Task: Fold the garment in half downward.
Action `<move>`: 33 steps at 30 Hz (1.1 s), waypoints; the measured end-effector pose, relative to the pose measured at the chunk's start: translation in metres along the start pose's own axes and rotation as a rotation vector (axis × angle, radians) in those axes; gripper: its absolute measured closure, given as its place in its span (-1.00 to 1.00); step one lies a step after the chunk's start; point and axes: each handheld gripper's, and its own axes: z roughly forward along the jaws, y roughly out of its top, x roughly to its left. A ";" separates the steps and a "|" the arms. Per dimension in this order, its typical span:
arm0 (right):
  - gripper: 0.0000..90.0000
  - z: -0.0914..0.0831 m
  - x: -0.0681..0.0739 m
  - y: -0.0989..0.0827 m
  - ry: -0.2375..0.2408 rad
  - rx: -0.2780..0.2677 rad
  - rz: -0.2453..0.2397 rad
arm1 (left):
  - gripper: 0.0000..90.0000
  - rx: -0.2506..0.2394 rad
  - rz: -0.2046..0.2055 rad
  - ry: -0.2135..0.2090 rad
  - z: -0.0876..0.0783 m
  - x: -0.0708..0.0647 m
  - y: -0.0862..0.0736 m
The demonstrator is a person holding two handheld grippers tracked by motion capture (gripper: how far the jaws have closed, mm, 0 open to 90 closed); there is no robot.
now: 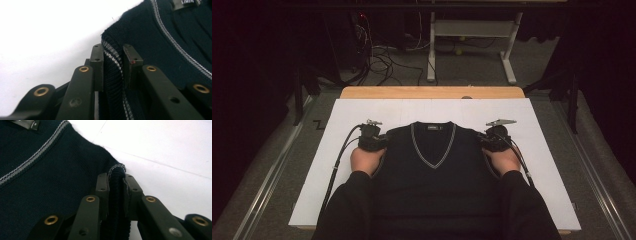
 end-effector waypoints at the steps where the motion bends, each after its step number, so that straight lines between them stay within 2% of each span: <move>1: 0.73 -0.002 0.000 0.001 -0.002 -0.010 -0.001 | 0.55 -0.015 -0.004 -0.002 -0.003 0.001 0.002; 4: 0.73 -0.009 -0.003 0.005 -0.005 -0.048 0.000 | 0.55 -0.049 -0.006 0.001 -0.010 0.002 0.006; 9: 0.73 -0.022 -0.006 0.012 -0.029 -0.121 -0.003 | 0.56 -0.111 0.012 0.016 -0.023 -0.001 0.017; 12: 0.73 -0.029 -0.008 0.016 -0.055 -0.147 0.000 | 0.55 -0.129 0.038 0.041 -0.030 -0.005 0.026; 18: 0.73 -0.046 -0.012 0.030 -0.084 -0.216 -0.001 | 0.56 -0.198 0.046 0.048 -0.045 -0.007 0.041; 20: 0.73 -0.056 -0.015 0.038 -0.092 -0.255 -0.004 | 0.56 -0.217 0.049 0.055 -0.051 -0.007 0.046; 23: 0.73 -0.062 -0.015 0.043 -0.100 -0.273 -0.011 | 0.56 -0.222 0.060 0.069 -0.058 -0.009 0.053; 27: 0.74 -0.073 -0.014 0.053 -0.113 -0.303 -0.029 | 0.56 -0.262 0.064 0.075 -0.068 -0.011 0.061; 33: 0.74 -0.088 -0.012 0.064 -0.133 -0.371 -0.040 | 0.56 -0.332 0.093 0.084 -0.086 -0.016 0.074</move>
